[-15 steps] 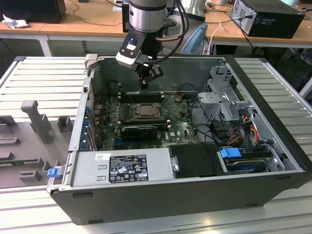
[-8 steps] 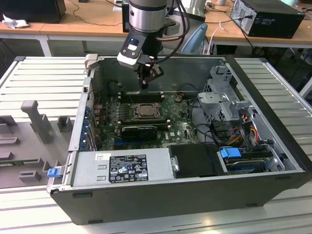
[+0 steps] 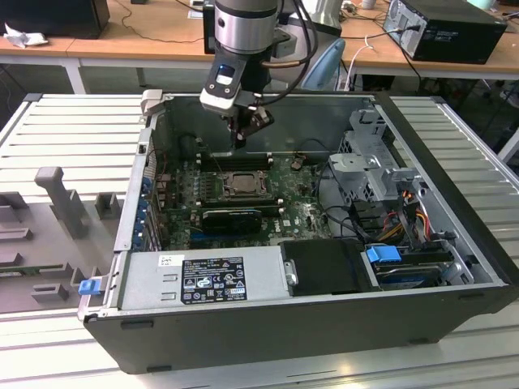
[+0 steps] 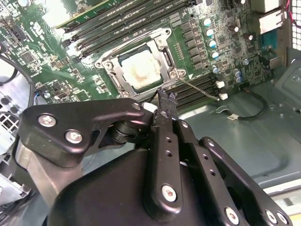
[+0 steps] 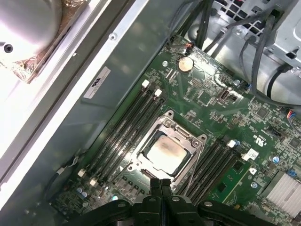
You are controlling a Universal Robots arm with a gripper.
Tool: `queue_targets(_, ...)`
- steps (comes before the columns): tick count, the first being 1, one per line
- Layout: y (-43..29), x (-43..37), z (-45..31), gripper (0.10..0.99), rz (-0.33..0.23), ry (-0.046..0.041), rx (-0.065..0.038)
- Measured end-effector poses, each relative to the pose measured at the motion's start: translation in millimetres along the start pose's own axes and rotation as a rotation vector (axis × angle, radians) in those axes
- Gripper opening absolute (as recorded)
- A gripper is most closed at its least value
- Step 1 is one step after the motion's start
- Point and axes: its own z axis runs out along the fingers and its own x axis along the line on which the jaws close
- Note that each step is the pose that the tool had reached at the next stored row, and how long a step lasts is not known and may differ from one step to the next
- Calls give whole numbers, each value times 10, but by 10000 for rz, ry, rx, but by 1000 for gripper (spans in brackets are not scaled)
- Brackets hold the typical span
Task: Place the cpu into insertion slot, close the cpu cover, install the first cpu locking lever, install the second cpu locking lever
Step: 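Install the first cpu locking lever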
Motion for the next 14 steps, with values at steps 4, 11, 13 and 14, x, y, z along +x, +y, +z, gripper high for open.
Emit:
queue_targets(4,-1,0,0,106,-212,4,13)
queue_targets(11,-1,1,0,106,-876,13,44)
queue_targets(13,-1,1,0,106,-1080,15,54)
queue_targets(14,-1,1,0,106,-1191,16,59)
